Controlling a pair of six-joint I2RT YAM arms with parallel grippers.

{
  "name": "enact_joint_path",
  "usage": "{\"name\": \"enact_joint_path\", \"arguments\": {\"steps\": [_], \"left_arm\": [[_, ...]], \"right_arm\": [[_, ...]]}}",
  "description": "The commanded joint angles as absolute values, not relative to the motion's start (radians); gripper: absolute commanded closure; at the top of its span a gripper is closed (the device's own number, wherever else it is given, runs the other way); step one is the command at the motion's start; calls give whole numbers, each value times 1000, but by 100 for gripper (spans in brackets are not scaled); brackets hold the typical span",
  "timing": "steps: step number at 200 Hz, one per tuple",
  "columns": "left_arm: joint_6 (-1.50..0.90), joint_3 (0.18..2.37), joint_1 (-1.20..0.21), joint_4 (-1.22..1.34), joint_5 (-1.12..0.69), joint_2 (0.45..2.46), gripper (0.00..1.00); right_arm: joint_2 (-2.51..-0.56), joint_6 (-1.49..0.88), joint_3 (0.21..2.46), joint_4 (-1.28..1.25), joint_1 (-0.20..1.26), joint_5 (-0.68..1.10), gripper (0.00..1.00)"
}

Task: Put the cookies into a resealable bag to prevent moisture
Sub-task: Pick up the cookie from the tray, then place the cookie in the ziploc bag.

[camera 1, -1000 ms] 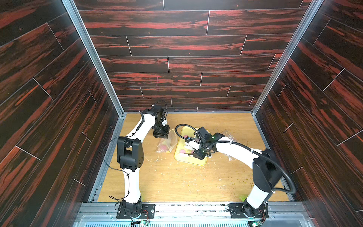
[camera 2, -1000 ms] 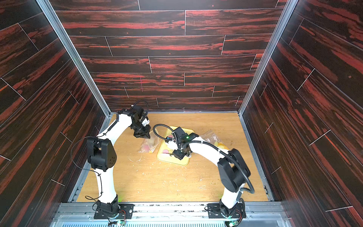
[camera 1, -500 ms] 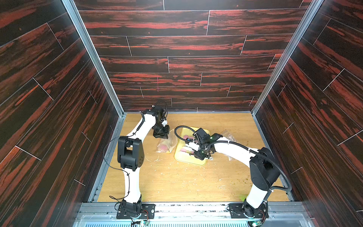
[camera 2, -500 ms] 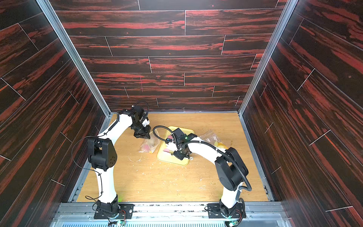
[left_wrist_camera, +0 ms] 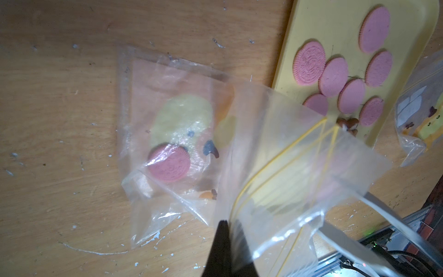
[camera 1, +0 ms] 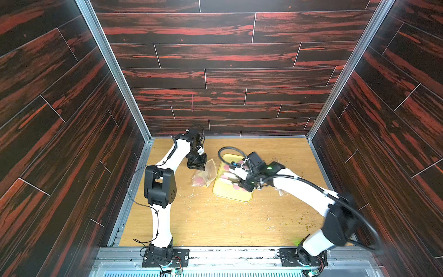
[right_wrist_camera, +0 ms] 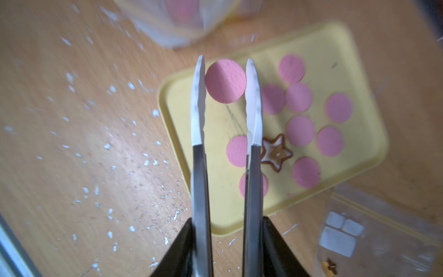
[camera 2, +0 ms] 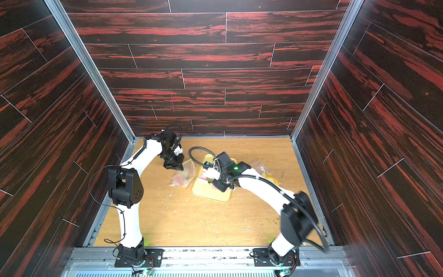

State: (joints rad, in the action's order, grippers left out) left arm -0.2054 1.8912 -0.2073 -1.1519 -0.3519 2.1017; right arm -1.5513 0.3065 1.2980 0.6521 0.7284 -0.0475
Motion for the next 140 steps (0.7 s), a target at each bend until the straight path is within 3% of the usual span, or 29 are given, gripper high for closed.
{"name": "enact_joint_path", "arguments": {"steps": [1, 55, 80, 140], "left_arm": [[-187, 1917, -202, -1177, -354, 2103, 100], [-184, 1914, -204, -1182, -367, 2089, 100], [-180, 1908, -203, -1186, -368, 2080, 100], [-178, 1915, -201, -1184, -372, 2089, 100]], "right_arm": [[-1482, 301, 1334, 607, 723, 29, 56], [-1638, 313, 1457, 562, 722, 120, 55], [-1699, 318, 1490, 573, 722, 107, 49], [-1506, 278, 1345, 527, 668, 139, 46]]}}
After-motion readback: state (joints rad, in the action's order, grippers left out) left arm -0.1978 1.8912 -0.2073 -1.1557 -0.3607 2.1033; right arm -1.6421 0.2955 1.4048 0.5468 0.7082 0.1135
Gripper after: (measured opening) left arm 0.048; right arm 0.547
